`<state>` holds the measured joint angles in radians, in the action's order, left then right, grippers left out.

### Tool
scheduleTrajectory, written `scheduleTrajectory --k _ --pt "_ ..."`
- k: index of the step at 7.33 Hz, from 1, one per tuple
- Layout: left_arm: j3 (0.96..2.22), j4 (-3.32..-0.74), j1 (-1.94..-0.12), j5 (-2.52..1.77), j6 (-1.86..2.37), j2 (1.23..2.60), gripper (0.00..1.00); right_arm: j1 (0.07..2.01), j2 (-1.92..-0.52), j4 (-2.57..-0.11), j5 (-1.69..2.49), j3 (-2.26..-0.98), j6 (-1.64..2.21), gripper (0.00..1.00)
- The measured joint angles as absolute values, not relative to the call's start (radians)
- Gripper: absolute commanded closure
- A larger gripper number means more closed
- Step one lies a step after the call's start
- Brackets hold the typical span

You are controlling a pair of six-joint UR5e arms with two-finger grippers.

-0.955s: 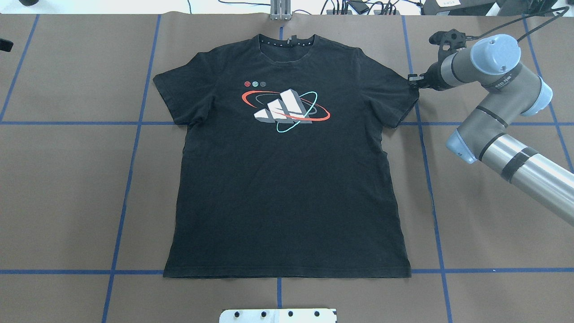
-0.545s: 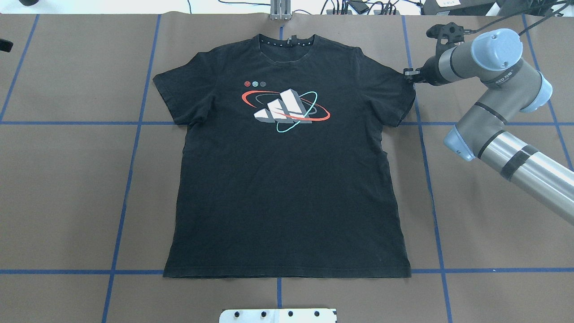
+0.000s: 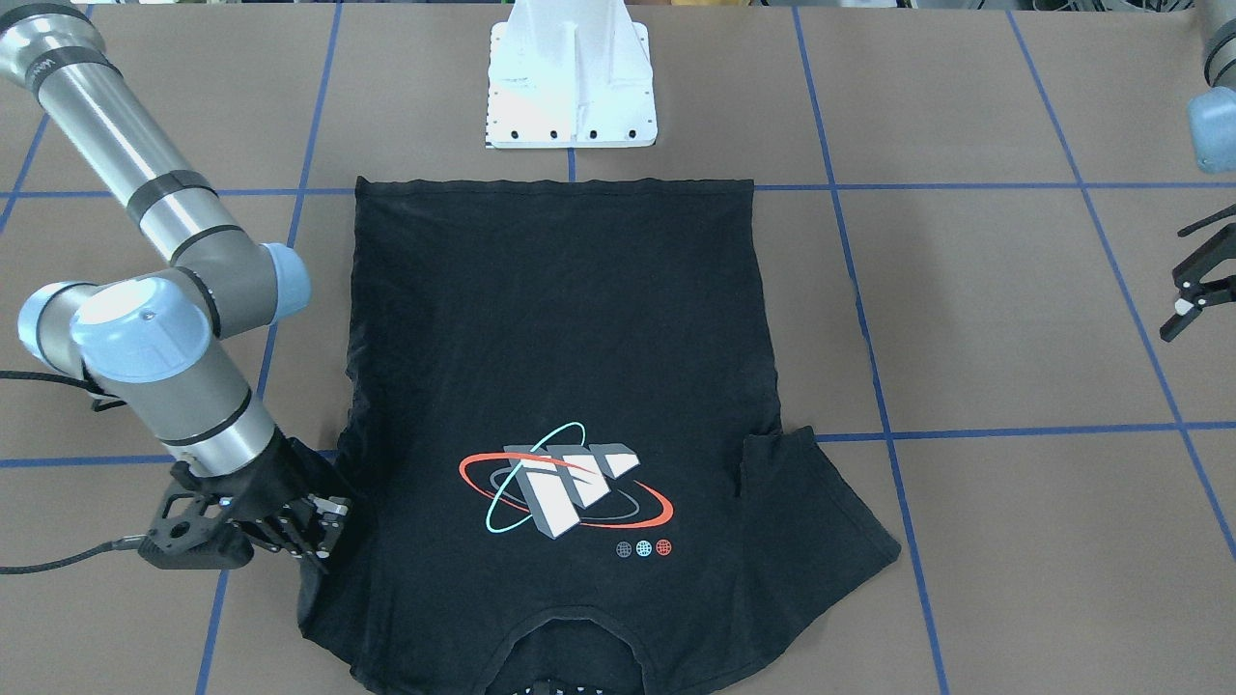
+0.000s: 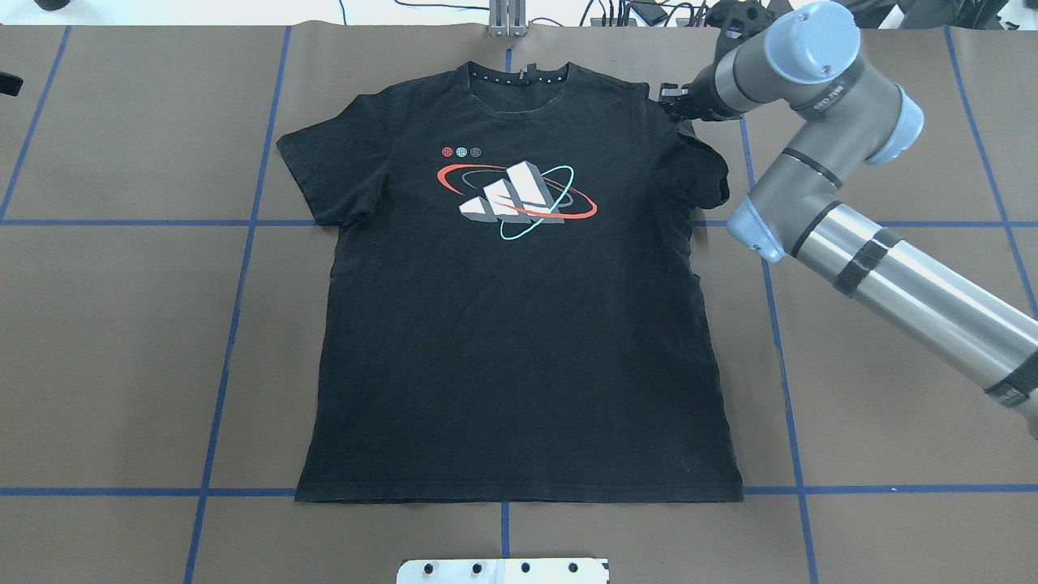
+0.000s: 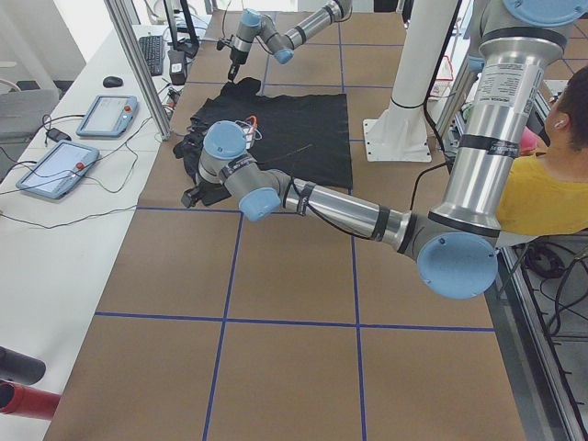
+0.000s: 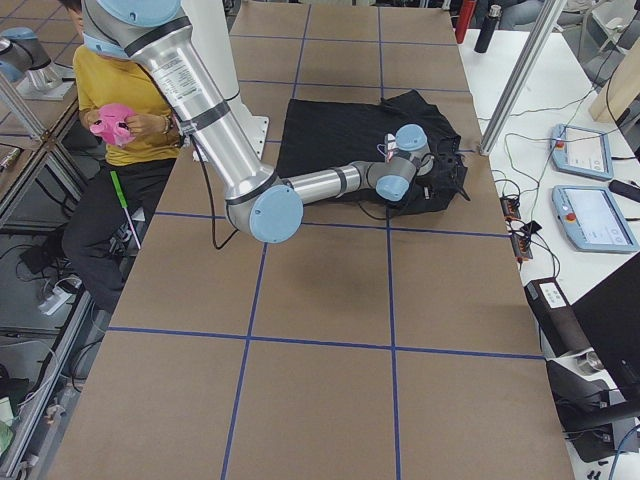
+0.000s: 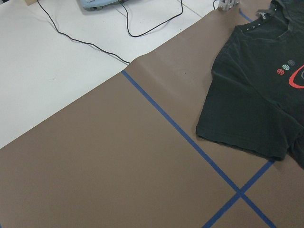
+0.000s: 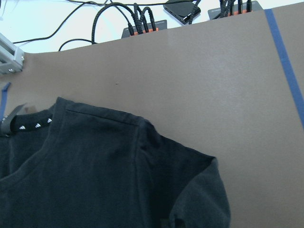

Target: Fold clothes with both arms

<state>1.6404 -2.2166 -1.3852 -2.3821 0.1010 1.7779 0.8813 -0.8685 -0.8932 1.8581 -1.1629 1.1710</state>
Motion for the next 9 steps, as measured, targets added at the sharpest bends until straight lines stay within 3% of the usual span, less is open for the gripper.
scheduleTrajectory --k 4,5,6,9 --pt "1.641 -2.217 -1.384 -2.382 0.112 1.778 0.00 0.767 -0.711 -1.018 1.697 -1.085 1.315 1.00" --pt "1.641 -2.217 -1.384 -2.382 0.113 1.778 0.00 0.751 -0.684 -1.018 1.670 -1.049 1.328 0.18" --pt "1.641 -2.217 -1.384 -2.382 0.113 1.778 0.00 0.741 -0.671 -1.018 1.655 -1.030 1.332 0.00" --pt "1.639 -2.216 -1.377 -2.379 0.145 1.794 0.00 0.750 -0.651 -1.038 1.666 -1.023 1.331 0.00"
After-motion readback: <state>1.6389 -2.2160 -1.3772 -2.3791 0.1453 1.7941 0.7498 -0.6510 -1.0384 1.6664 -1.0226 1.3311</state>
